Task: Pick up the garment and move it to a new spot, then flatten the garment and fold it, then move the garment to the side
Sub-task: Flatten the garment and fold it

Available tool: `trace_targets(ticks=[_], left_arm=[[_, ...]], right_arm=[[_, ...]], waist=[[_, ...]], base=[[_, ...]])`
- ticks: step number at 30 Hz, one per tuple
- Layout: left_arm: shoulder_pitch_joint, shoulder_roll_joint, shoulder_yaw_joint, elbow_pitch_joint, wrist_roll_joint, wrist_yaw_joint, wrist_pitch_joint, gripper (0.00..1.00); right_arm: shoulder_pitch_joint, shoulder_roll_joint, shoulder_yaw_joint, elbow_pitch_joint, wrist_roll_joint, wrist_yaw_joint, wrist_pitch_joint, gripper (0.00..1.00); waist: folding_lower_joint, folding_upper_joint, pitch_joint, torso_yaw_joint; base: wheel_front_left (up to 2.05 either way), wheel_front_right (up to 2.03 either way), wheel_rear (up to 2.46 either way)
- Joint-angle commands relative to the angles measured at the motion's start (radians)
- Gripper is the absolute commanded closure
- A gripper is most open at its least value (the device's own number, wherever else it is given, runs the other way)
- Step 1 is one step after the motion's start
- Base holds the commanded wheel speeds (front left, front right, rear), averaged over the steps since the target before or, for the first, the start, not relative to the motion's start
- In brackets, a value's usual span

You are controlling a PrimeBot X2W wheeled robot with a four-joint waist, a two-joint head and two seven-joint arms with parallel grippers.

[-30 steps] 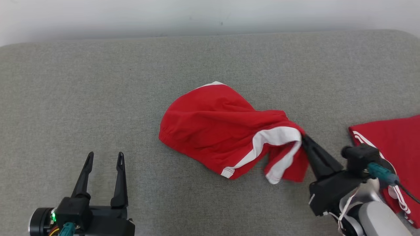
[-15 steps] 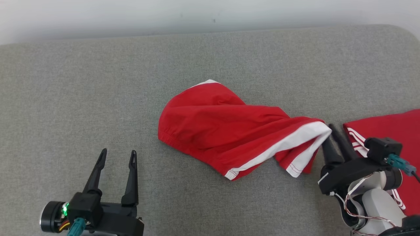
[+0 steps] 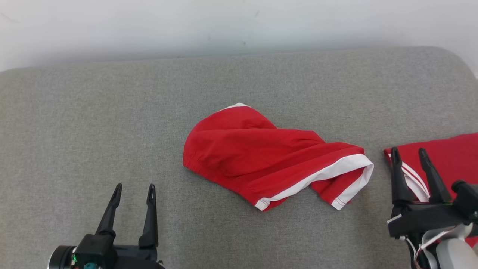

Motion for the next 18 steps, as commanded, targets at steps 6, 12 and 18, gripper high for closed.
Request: trace_targets(ticks=[6,12,18], left_arm=[[0.045,0.023,0.020,-0.021,-0.009,0.019,-0.004,0.00],[0.074,0.036,0.040,-0.032,-0.022,0.033,-0.003,0.00],[0.113,0.050,0.053,-0.045,-0.025,0.052,0.005,0.00]], right_arm=[[0.106,0.027,0.022,-0.178,-0.093,-0.001,0.031,0.00],[0.195,0.043,0.064,-0.273,-0.154,-0.001,0.077,0.00],[0.271,0.062,0.093,-0.329,-0.208,-0.001,0.110,0.00]], waist=[[0.0001,0.0000,-0.037,-0.007],[0.0001,0.0000,-0.074,-0.009],[0.0001,0.0000,-0.103,-0.016]], base=[[0.00,0.00,0.00],[0.00,0.00,0.00],[0.00,0.00,0.00]])
